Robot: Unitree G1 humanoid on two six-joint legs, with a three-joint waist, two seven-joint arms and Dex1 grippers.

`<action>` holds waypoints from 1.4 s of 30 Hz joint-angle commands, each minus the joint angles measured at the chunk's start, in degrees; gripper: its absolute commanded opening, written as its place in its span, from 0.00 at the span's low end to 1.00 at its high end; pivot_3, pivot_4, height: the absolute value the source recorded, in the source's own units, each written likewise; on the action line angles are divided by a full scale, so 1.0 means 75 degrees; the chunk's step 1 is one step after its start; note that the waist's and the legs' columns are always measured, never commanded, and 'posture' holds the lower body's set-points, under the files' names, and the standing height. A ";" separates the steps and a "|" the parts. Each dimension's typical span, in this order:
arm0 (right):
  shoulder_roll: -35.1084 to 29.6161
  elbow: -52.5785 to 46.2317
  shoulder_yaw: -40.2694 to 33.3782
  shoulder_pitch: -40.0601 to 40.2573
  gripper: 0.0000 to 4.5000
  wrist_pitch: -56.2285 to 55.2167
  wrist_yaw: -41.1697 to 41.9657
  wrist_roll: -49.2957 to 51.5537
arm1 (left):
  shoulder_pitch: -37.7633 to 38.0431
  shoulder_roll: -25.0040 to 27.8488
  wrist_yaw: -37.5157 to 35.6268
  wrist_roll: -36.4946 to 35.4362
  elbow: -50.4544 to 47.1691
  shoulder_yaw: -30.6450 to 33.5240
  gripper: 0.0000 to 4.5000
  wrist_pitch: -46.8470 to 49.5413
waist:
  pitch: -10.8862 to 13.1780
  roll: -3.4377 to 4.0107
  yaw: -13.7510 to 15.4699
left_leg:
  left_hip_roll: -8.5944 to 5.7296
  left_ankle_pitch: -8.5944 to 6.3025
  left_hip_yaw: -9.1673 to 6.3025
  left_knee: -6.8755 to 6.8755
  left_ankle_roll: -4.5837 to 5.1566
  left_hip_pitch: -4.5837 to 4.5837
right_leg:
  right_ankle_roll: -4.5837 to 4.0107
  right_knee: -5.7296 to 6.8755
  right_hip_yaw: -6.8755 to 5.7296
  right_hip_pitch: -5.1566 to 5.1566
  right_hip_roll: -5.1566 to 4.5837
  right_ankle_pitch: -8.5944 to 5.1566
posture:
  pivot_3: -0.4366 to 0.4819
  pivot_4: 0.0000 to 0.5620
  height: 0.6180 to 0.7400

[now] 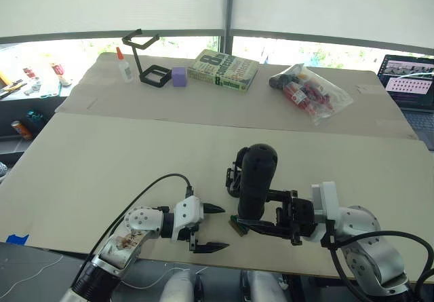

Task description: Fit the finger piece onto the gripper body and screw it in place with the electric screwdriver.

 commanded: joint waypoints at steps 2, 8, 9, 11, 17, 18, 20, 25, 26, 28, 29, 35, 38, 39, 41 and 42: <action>-0.0040 -0.0140 -0.0183 -0.0080 0.43 -0.0174 -0.0034 0.0089 | 0.0033 -0.0048 -0.0033 -0.0021 0.0021 -0.0023 1.00 -0.0094 | 0.0000 0.0000 0.0000 | 0.0000 0.0000 0.0000 0.0000 0.0000 0.0000 | 0.0000 0.0000 0.0000 0.0000 0.0000 0.0000 | 0.48 0.27 1.00; -0.0042 -0.0137 -0.0154 -0.0068 0.43 -0.0135 -0.0092 0.0047 | 0.0037 -0.0046 -0.0039 -0.0023 0.0027 -0.0019 1.00 -0.0108 | 0.0000 0.0000 -0.0001 | 0.0000 0.0000 0.0000 0.0000 0.0000 0.0001 | 0.0000 0.0000 0.0000 0.0001 0.0000 0.0000 | 0.48 0.27 1.00; -0.0045 -0.0135 -0.0158 -0.0068 0.43 -0.0134 -0.0095 0.0050 | 0.0036 -0.0047 -0.0040 -0.0023 0.0031 -0.0019 1.00 -0.0108 | 0.0000 0.0000 -0.0001 | 0.0000 0.0000 0.0000 0.0000 0.0000 0.0001 | 0.0000 0.0000 0.0000 0.0001 0.0000 0.0000 | 0.48 0.27 1.00; -0.0059 -0.0145 -0.0177 -0.0057 0.43 -0.0133 -0.0092 0.0063 | 0.0043 -0.0043 -0.0044 -0.0024 0.0028 -0.0020 1.00 -0.0111 | 0.0000 0.0000 0.0000 | 0.0000 0.0000 0.0000 0.0000 0.0000 0.0001 | 0.0000 0.0000 0.0000 0.0001 0.0000 0.0000 | 0.48 0.27 1.00; -0.0108 -0.0170 -0.0241 -0.0035 0.43 -0.0104 -0.0063 0.0134 | 0.0045 -0.0042 -0.0051 -0.0022 0.0046 -0.0020 1.00 -0.0127 | 0.0000 0.0000 0.0000 | 0.0000 0.0000 0.0000 0.0000 0.0000 0.0001 | 0.0000 0.0000 0.0000 0.0002 0.0000 0.0000 | 0.48 0.27 1.00; -0.0115 -0.0173 -0.0245 -0.0032 0.43 -0.0100 -0.0056 0.0142 | 0.0044 -0.0042 -0.0053 -0.0021 0.0049 -0.0020 1.00 -0.0130 | 0.0000 0.0000 -0.0001 | 0.0000 0.0000 0.0000 0.0000 0.0000 0.0001 | 0.0000 0.0000 0.0000 0.0002 0.0000 0.0000 | 0.48 0.27 1.00; -0.0136 -0.0180 -0.0249 -0.0027 0.43 -0.0090 -0.0047 0.0148 | 0.0047 -0.0046 -0.0050 -0.0022 0.0056 -0.0018 1.00 -0.0136 | 0.0000 0.0000 0.0000 | 0.0000 0.0000 0.0000 0.0000 0.0000 0.0002 | 0.0000 0.0000 0.0000 0.0002 0.0000 0.0000 | 0.48 0.27 1.00; -0.0195 -0.0189 -0.0257 -0.0025 0.43 -0.0071 -0.0039 0.0209 | 0.0048 -0.0059 -0.0045 -0.0017 0.0067 -0.0024 1.00 -0.0142 | 0.0000 0.0000 0.0001 | 0.0000 0.0000 0.0000 0.0000 0.0000 0.0003 | 0.0000 0.0000 0.0000 0.0003 0.0000 0.0000 | 0.48 0.27 1.00; -0.0202 -0.0196 -0.0256 -0.0023 0.43 -0.0066 -0.0040 0.0228 | 0.0050 -0.0060 -0.0047 -0.0019 0.0068 -0.0024 1.00 -0.0143 | 0.0000 0.0000 0.0001 | 0.0000 0.0000 0.0000 0.0000 0.0000 0.0003 | 0.0000 0.0000 0.0000 0.0003 0.0000 0.0000 | 0.48 0.27 1.00; -0.0208 -0.0209 -0.0257 -0.0022 0.43 -0.0065 -0.0045 0.0258 | 0.0052 -0.0060 -0.0048 -0.0021 0.0068 -0.0022 1.00 -0.0145 | 0.0000 0.0000 0.0001 | 0.0000 0.0000 0.0000 0.0000 0.0000 0.0003 | 0.0000 0.0000 0.0000 0.0003 0.0000 0.0000 | 0.48 0.27 1.00; -0.0211 -0.0214 -0.0258 -0.0023 0.43 -0.0064 -0.0052 0.0272 | 0.0052 -0.0060 -0.0048 -0.0021 0.0068 -0.0022 1.00 -0.0146 | 0.0000 0.0000 0.0001 | 0.0000 0.0000 0.0000 0.0000 0.0000 0.0003 | 0.0000 0.0000 0.0000 0.0003 0.0000 0.0000 | 0.48 0.27 1.00; -0.0218 -0.0216 -0.0273 -0.0020 0.43 -0.0071 -0.0088 0.0288 | 0.0059 -0.0060 -0.0056 -0.0025 0.0076 -0.0022 1.00 -0.0155 | 0.0000 0.0000 0.0001 | 0.0000 0.0000 0.0000 0.0000 0.0001 0.0003 | 0.0000 0.0000 0.0000 0.0003 0.0000 0.0000 | 0.48 0.27 1.00; -0.0219 -0.0211 -0.0273 -0.0016 0.43 -0.0071 -0.0094 0.0285 | 0.0059 -0.0061 -0.0061 -0.0025 0.0078 -0.0025 1.00 -0.0157 | 0.0000 0.0000 0.0001 | 0.0000 0.0000 0.0000 0.0000 0.0001 0.0003 | 0.0000 -0.0001 0.0000 0.0003 0.0000 0.0000 | 0.48 0.27 1.00; -0.0221 -0.0205 -0.0269 -0.0013 0.43 -0.0074 -0.0091 0.0277 | 0.0058 -0.0064 -0.0060 -0.0027 0.0081 -0.0025 1.00 -0.0156 | 0.0000 0.0000 0.0001 | 0.0000 0.0000 0.0000 0.0000 0.0001 0.0003 | 0.0000 0.0000 0.0000 0.0003 0.0000 0.0000 | 0.48 0.27 1.00; -0.0214 -0.0194 -0.0271 -0.0008 0.43 -0.0073 -0.0102 0.0276 | 0.0055 -0.0069 -0.0061 -0.0025 0.0087 -0.0026 1.00 -0.0162 | 0.0000 0.0000 0.0001 | 0.0000 0.0000 -0.0001 0.0000 0.0001 0.0003 | 0.0000 0.0000 0.0000 0.0003 -0.0001 0.0000 | 0.48 0.27 1.00; -0.0216 -0.0195 -0.0277 0.0009 0.43 -0.0074 -0.0102 0.0279 | 0.0061 -0.0072 -0.0055 -0.0023 0.0084 -0.0028 1.00 -0.0162 | 0.0000 0.0000 0.0001 | 0.0000 0.0000 0.0000 0.0000 0.0001 0.0003 | 0.0000 0.0000 0.0000 0.0003 0.0000 0.0000 | 0.48 0.27 1.00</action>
